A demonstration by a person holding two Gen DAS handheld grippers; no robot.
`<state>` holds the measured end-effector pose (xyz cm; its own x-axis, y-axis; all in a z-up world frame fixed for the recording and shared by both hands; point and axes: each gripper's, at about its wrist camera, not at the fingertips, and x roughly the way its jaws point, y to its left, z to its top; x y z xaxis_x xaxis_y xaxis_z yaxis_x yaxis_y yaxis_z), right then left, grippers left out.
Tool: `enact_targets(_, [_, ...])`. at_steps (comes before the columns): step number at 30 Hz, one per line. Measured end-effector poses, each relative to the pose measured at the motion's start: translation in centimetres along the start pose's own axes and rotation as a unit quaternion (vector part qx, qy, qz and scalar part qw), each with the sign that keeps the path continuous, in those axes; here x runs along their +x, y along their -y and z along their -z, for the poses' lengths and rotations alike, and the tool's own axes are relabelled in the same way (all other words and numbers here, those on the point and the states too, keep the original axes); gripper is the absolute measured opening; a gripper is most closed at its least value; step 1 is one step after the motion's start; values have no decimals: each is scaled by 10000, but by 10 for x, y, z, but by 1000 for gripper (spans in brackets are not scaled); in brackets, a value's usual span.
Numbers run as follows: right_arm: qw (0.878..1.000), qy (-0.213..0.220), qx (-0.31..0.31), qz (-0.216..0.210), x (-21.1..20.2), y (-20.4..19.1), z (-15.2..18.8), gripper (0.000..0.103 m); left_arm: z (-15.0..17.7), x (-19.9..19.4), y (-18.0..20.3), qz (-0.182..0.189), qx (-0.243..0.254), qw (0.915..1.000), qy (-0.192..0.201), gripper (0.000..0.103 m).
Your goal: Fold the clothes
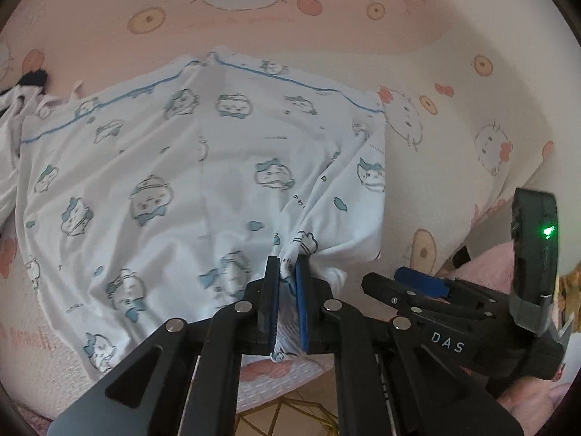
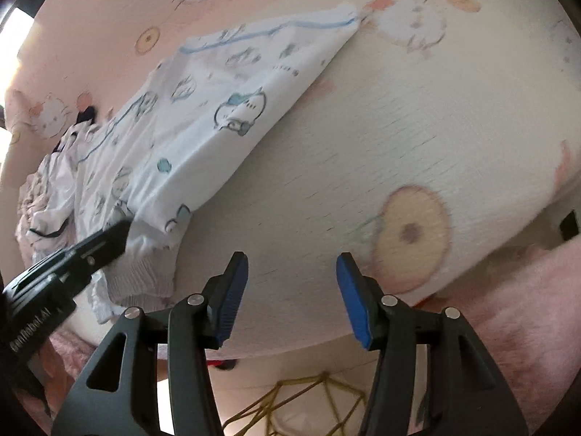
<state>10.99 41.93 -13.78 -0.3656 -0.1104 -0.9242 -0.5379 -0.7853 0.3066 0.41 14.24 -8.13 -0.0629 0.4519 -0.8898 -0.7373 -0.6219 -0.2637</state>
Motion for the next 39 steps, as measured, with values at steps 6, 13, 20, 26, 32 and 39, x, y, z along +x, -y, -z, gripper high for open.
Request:
enact_targets(6, [9999, 55, -19, -90, 5, -11, -7, 54, -1, -4, -21, -31, -185, 9998, -3, 9])
enact_targets(13, [9996, 137, -210, -129, 13, -27, -16, 56, 5, -6, -38, 170, -440, 9989, -83, 9])
enact_targets(20, [9977, 31, -197, -653, 24, -41, -24, 56, 7, 2, -49, 465, -677, 9962, -300, 10])
enact_targets(26, [9947, -51, -192, -1008, 30, -47, -26, 57, 6, 8, -45, 390, -472, 9969, -492, 30])
enact_targets(32, [9899, -178, -167, -1398, 38, -54, -29, 57, 12, -8, -25, 256, 162, 9994, -169, 31])
enact_targets(39, [9810, -225, 178, -1920, 46, -55, -37, 57, 18, -16, 19, -363, 1427, 9891, -58, 31])
